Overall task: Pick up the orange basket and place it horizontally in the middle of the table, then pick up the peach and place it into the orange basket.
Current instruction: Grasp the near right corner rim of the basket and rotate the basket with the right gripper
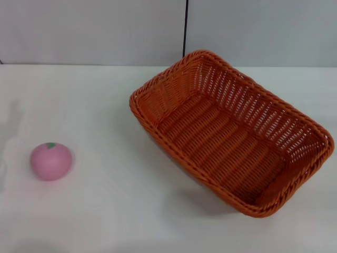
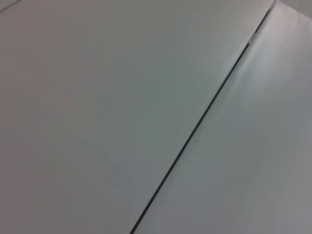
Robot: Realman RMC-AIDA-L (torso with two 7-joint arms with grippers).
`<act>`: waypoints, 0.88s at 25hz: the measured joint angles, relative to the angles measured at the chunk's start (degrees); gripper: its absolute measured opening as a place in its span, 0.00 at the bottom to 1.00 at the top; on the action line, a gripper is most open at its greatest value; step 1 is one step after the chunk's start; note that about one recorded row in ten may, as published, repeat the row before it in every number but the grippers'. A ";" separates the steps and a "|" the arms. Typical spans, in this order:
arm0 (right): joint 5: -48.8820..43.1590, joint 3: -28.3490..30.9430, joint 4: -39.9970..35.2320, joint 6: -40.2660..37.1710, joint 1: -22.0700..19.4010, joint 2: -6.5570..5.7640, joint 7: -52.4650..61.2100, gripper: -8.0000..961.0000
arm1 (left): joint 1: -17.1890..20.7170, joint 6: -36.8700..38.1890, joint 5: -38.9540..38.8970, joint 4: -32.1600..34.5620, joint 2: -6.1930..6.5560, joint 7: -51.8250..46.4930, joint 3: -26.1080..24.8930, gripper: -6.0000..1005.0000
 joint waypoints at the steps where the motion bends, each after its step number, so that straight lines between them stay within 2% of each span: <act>1: 0.00 0.04 0.06 0.57 0.19 0.00 0.11 0.43 | 0.00 -0.02 0.00 -0.09 0.00 -0.02 -0.04 0.84; 9: -2.66 -1.21 -0.16 2.04 0.71 -0.37 2.25 0.45 | 0.00 0.44 0.01 -0.49 -0.03 -1.01 -0.03 0.84; 13: -8.09 -5.20 -4.31 -0.21 0.47 -1.14 2.89 0.46 | 0.01 0.60 0.46 -0.09 0.09 -1.03 0.45 0.84; 17: -15.53 -11.76 -12.45 -3.98 0.79 -3.07 8.51 0.48 | -0.04 0.70 0.48 0.14 0.22 -1.05 0.64 0.84; 18: -20.67 -14.32 -18.44 -5.57 1.69 -4.43 14.82 0.48 | -0.04 0.80 0.51 0.22 0.23 -1.05 0.67 0.84; 19: -20.67 -14.32 -18.44 -5.57 1.69 -4.43 14.82 0.48 | -0.04 0.80 0.51 0.22 0.23 -1.05 0.67 0.84; 22: -29.74 -15.67 -27.93 -8.89 4.11 -6.27 25.69 0.49 | -0.03 1.24 0.53 0.33 0.25 -1.05 0.66 0.84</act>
